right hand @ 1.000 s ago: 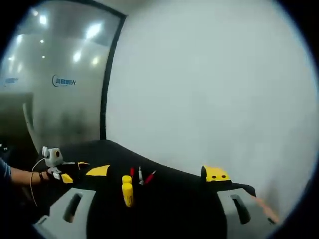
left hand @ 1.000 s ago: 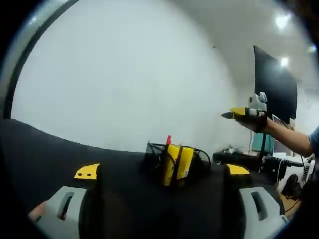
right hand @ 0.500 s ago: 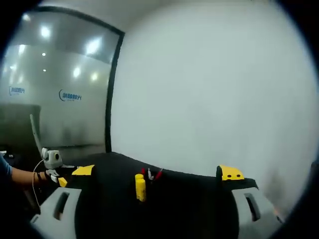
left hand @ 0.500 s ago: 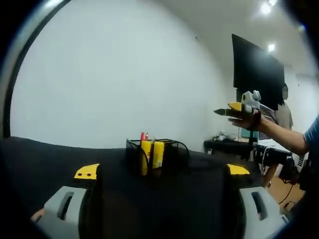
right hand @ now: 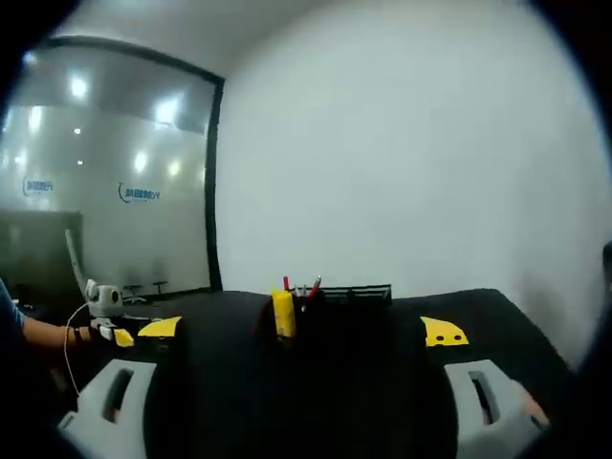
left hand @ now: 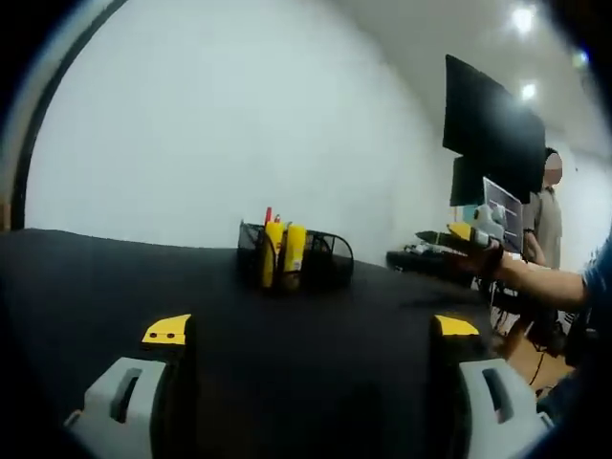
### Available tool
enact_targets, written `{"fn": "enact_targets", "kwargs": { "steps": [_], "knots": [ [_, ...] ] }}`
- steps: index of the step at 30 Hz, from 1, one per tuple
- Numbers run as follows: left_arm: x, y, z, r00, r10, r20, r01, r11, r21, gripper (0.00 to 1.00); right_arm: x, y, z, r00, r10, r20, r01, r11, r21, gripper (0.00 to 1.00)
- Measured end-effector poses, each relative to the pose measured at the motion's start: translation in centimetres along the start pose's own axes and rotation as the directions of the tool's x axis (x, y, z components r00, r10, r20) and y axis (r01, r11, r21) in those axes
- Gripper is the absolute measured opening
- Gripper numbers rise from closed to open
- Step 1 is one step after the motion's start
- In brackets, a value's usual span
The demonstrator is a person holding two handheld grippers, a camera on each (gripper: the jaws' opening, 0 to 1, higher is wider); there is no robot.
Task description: Pick up pens and glue sticks and place them into the holder.
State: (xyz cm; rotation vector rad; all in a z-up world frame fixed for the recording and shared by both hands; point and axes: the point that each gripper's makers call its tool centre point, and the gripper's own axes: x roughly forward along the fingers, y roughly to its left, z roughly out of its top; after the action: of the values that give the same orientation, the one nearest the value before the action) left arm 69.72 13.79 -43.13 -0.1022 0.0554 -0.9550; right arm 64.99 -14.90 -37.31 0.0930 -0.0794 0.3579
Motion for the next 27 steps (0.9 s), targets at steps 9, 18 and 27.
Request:
{"fn": "enact_targets", "kwargs": {
  "steps": [9, 18, 27],
  "knots": [
    [-0.8, -0.5, 0.3, 1.0, -0.02, -0.013, 0.02, 1.0, 0.0, 0.96, -1.6, -2.5, -4.4, 0.996, -0.047, -0.077, 0.047, 0.999, -0.008, 0.86],
    [-1.2, 0.6, -0.5, 1.0, 0.005, -0.018, -0.006, 0.999, -0.032, 0.96, -0.3, -2.9, -4.5, 0.997, -0.06, -0.055, 0.06, 0.998, -0.016, 0.81],
    [-1.1, 0.8, -0.6, 0.999, 0.015, -0.029, -0.016, 0.999, -0.037, 0.96, 0.3, -2.7, -6.2, 0.992, -0.045, -0.118, 0.041, 0.998, -0.038, 0.79]
  ]
}}
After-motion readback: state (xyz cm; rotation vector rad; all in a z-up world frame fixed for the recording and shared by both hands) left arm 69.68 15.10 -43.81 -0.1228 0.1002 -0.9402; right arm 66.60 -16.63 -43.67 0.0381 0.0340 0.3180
